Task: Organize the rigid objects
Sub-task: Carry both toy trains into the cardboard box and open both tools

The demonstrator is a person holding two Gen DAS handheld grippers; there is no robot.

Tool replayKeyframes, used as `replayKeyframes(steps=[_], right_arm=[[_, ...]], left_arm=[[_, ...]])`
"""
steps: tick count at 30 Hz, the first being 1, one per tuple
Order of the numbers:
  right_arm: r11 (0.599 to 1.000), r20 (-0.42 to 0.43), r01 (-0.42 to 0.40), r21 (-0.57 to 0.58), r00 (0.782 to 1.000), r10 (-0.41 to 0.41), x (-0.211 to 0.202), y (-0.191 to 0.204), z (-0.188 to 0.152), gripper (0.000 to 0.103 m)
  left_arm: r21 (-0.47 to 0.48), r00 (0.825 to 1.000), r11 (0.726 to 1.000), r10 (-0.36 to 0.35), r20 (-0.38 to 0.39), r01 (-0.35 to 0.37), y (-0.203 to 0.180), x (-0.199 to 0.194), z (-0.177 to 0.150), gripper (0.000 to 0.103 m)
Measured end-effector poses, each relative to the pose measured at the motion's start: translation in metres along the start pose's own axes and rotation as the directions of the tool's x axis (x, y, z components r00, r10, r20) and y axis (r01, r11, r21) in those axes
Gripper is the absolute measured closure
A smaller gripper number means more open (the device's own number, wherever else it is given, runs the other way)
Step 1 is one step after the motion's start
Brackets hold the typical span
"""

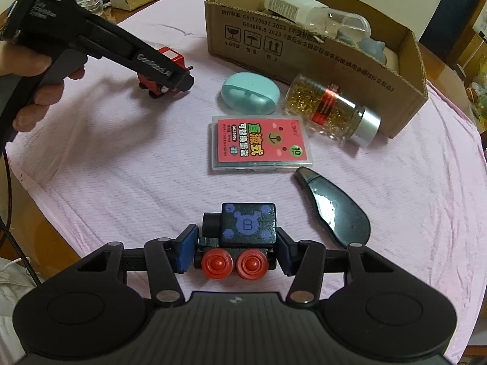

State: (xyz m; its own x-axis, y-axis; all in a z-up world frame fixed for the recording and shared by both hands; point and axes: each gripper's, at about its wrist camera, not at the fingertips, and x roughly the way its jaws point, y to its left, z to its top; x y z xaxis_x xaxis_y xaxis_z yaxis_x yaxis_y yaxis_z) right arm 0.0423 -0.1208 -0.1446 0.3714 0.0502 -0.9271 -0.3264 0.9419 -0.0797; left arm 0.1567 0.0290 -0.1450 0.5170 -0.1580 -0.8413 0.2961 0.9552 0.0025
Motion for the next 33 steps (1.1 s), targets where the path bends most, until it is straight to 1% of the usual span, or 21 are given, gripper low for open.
replayKeyframes(steps=[8,13,18,21,24,30,33], right_arm=[[1.0,0.024,-0.022,-0.02,0.999,0.023,-0.017,-0.011,0.009,0.045],[1.0,0.083,-0.015,-0.005,0.996,0.015,-0.035,-0.032,0.03,0.045],[1.0,0.169,0.017,0.01,0.985,-0.019,-0.054,-0.061,0.06,0.045],[0.999,0.225,0.05,0.021,0.973,-0.053,-0.062,-0.08,0.082,0.045],[0.996,0.255,0.077,0.042,0.963,-0.085,-0.061,-0.098,0.102,0.045],[0.993,0.259,0.08,0.083,0.961,-0.099,-0.042,-0.129,0.132,0.045],[0.992,0.247,0.058,0.109,0.965,-0.084,-0.031,-0.139,0.138,0.045]], left_arm=[[0.113,0.997,0.991,-0.076,0.011,0.074,-0.004,-0.033,0.018,0.053],[0.159,0.991,0.981,-0.121,0.049,0.112,-0.01,-0.052,0.042,0.053],[0.186,0.983,0.974,-0.151,0.102,0.13,-0.016,-0.06,0.075,0.053],[0.189,0.979,0.972,-0.166,0.116,0.142,-0.019,-0.057,0.101,0.053],[0.197,0.976,0.97,-0.171,0.134,0.143,-0.024,-0.049,0.126,0.053],[0.199,0.975,0.972,-0.156,0.159,0.123,-0.038,-0.022,0.173,0.053],[0.19,0.974,0.975,-0.149,0.171,0.116,-0.044,-0.01,0.194,0.053]])
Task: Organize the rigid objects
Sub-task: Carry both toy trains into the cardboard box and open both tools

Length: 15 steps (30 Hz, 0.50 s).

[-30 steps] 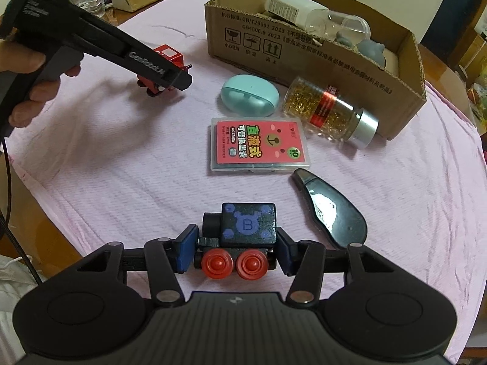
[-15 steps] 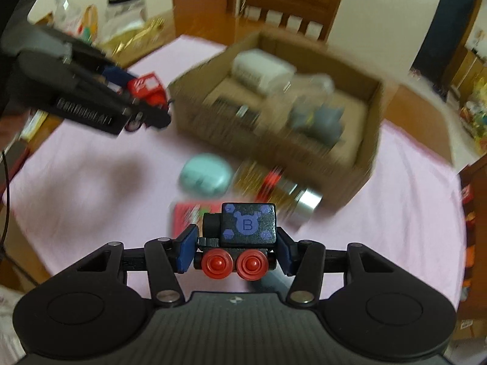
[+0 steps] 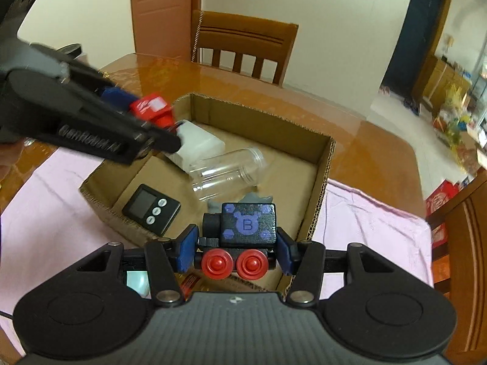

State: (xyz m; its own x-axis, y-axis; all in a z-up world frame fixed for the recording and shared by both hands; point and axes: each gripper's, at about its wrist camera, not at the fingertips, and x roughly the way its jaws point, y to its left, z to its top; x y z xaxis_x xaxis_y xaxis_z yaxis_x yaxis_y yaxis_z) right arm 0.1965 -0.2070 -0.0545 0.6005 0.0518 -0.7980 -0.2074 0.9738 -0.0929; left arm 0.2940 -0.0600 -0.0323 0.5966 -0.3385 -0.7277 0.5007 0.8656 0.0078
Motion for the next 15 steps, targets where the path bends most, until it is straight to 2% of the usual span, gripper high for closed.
replayKeyframes(steps=[3,4,5,8,11,15], right_arm=[[1.0,-0.017,-0.009,0.007,1.0,0.009,0.012,-0.002,0.0,0.045],[1.0,-0.015,-0.007,0.01,1.0,0.007,0.013,-0.003,0.0,0.042],[1.0,-0.012,-0.007,0.012,1.0,0.007,0.013,-0.004,-0.001,0.029],[1.0,0.021,-0.016,0.025,1.0,0.015,0.007,-0.006,-0.004,0.004],[0.999,0.029,-0.01,0.033,1.0,0.009,0.001,-0.007,-0.008,0.0],[0.999,0.019,0.006,0.048,1.0,-0.007,-0.002,-0.012,-0.014,0.0]], left_arm=[[-0.007,1.0,1.0,0.005,0.002,-0.005,-0.002,0.014,0.016,0.053],[-0.005,1.0,1.0,0.003,0.002,-0.003,-0.004,0.02,0.021,0.053],[0.001,1.0,1.0,-0.001,0.003,0.001,-0.006,0.025,0.025,0.053],[0.02,1.0,1.0,-0.003,-0.005,0.003,-0.014,0.041,0.033,0.053],[0.032,1.0,0.999,-0.008,-0.023,0.009,-0.022,0.058,0.038,0.053],[0.042,0.999,0.999,-0.013,-0.045,0.015,-0.032,0.078,0.043,0.053]])
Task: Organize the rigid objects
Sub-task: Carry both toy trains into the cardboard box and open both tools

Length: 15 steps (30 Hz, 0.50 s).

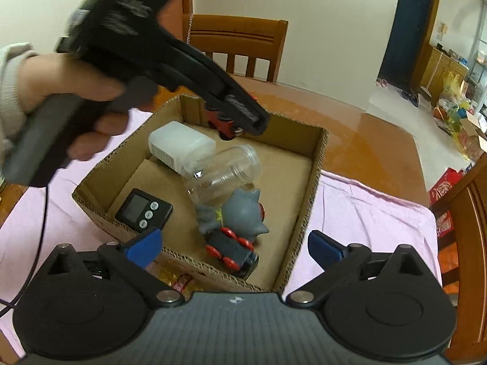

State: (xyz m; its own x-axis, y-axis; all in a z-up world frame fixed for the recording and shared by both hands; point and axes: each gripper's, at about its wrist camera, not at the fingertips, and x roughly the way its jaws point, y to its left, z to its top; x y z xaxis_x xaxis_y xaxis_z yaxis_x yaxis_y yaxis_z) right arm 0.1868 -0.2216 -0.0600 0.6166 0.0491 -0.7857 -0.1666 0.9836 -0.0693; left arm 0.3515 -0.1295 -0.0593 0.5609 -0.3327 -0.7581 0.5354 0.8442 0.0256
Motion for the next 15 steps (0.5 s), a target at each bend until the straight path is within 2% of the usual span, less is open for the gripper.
replayKeyframes(steps=[4,5,6,7,8,10,15], right_arm=[[0.999,-0.015,0.014,0.031,1.0,-0.013,-0.003,-0.007,-0.009,0.0],[0.999,-0.018,0.015,0.038,1.0,-0.014,-0.003,-0.008,-0.011,0.0],[0.999,-0.023,0.016,0.045,1.0,-0.015,-0.003,-0.009,-0.013,0.0],[0.999,-0.026,0.019,0.049,0.999,-0.017,-0.004,-0.011,-0.016,0.0],[0.998,-0.031,0.023,0.053,0.999,-0.021,-0.004,-0.012,-0.017,0.0],[0.997,-0.036,0.026,0.066,0.999,-0.024,-0.005,-0.014,-0.022,0.0],[0.996,-0.051,0.029,0.087,0.998,-0.024,-0.007,-0.015,-0.032,0.0]], left_arm=[[0.012,1.0,1.0,-0.004,-0.006,0.004,-0.009,0.011,0.006,0.053],[0.016,1.0,1.0,-0.001,-0.005,0.001,-0.011,0.013,0.008,0.044],[0.021,1.0,1.0,0.0,-0.005,0.0,-0.013,0.013,0.009,0.02],[0.022,1.0,1.0,0.007,-0.004,-0.006,-0.014,0.013,0.011,0.008],[0.019,0.999,0.999,0.026,0.019,-0.026,-0.015,0.009,0.01,0.001],[0.028,0.997,0.999,0.032,0.072,-0.034,-0.016,-0.002,0.006,0.001],[0.032,0.997,0.999,0.03,0.07,-0.033,-0.015,-0.022,0.0,0.001]])
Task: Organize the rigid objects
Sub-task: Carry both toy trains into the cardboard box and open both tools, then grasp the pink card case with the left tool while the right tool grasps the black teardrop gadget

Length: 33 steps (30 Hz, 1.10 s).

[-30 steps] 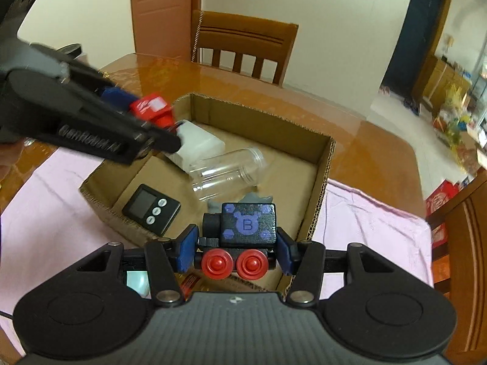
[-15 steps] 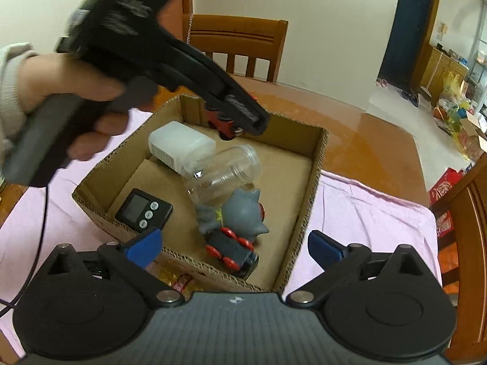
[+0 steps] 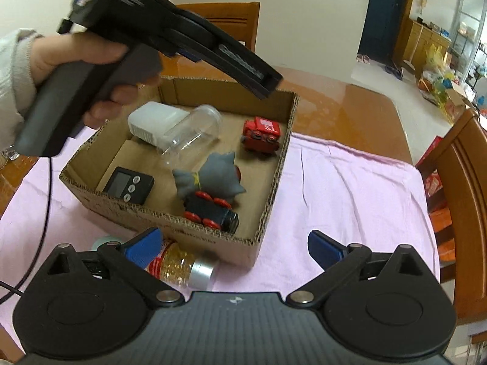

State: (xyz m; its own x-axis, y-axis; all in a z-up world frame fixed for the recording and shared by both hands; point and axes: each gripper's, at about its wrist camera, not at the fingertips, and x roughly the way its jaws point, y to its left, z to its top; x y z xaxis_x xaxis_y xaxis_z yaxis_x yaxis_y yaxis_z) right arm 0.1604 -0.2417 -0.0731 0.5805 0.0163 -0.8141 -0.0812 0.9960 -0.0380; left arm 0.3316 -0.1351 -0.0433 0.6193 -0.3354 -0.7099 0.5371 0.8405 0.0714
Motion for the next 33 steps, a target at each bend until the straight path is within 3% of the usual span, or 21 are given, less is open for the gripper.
replayKeyframes(steps=[8,19,23,33], right_arm=[[1.0,-0.039,0.023,0.005,0.999,-0.023,0.0,0.015,-0.031,0.0],[0.999,-0.089,0.037,-0.005,0.995,-0.037,0.009,0.048,-0.095,0.0],[0.996,-0.09,0.088,-0.034,0.992,-0.091,0.022,0.064,-0.111,0.0],[0.99,-0.092,0.131,0.055,0.988,-0.126,0.03,0.059,-0.119,0.0]], left_arm=[[0.011,1.0,1.0,0.018,0.024,-0.018,0.001,-0.048,-0.029,0.001],[-0.048,0.998,0.997,0.057,0.002,-0.057,0.009,-0.097,-0.111,0.001],[-0.082,0.998,0.995,0.059,-0.013,-0.06,0.009,-0.105,-0.143,0.001],[-0.085,0.998,0.996,-0.024,-0.056,0.019,-0.01,-0.108,-0.194,0.001]])
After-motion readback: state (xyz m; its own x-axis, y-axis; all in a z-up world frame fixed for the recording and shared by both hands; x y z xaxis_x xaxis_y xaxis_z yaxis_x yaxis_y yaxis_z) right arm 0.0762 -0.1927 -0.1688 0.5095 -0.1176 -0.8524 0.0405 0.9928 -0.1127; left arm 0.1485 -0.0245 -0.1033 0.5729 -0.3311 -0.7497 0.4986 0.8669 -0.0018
